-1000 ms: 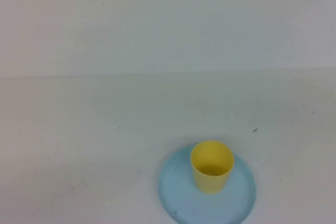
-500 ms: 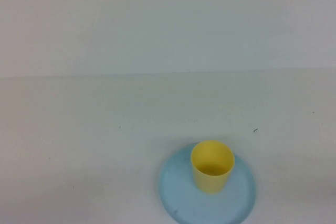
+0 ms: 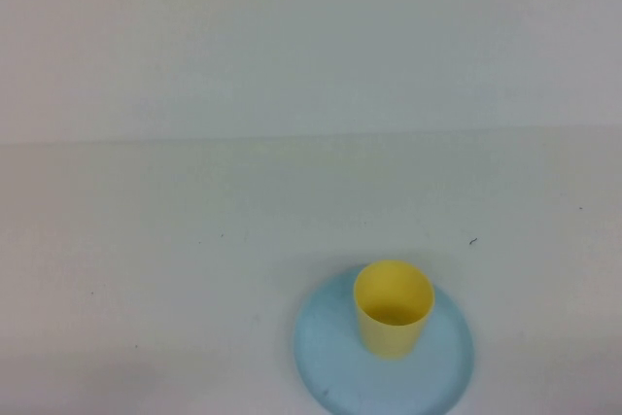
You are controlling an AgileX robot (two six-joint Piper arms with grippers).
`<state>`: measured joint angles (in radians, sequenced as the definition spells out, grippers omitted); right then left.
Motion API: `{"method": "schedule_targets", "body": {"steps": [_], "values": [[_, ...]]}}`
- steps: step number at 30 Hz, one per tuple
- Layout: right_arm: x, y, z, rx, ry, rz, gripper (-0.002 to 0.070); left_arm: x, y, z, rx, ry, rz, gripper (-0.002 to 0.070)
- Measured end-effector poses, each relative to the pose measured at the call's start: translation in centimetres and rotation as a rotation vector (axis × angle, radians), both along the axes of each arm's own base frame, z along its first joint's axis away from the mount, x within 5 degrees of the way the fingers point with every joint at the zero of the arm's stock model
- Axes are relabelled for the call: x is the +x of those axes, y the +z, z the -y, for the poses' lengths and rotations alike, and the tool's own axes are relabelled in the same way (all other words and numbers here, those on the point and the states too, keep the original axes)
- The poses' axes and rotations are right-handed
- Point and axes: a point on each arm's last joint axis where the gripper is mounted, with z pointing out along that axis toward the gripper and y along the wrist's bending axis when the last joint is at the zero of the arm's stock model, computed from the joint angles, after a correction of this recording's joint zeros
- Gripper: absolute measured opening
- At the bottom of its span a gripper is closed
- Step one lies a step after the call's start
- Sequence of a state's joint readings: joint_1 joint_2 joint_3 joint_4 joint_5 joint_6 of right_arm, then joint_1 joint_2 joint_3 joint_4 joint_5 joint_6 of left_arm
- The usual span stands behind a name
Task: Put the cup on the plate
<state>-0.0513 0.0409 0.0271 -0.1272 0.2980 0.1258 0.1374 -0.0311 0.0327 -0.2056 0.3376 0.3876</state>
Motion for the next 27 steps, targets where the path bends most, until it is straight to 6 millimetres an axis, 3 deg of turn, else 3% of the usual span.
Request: {"method": "schedule_targets", "body": {"steps": [11, 27], "values": [[-0.22, -0.44, 0.32, -0.117, 0.007, -0.065, 0.0015, -0.05, -0.14, 0.06, -0.029, 0.002, -0.016, 0.0001], [-0.21, -0.46, 0.25, -0.100, 0.009, -0.064, 0.0015, 0.00, -0.03, 0.03, -0.028, 0.005, -0.004, 0.0001]]}}
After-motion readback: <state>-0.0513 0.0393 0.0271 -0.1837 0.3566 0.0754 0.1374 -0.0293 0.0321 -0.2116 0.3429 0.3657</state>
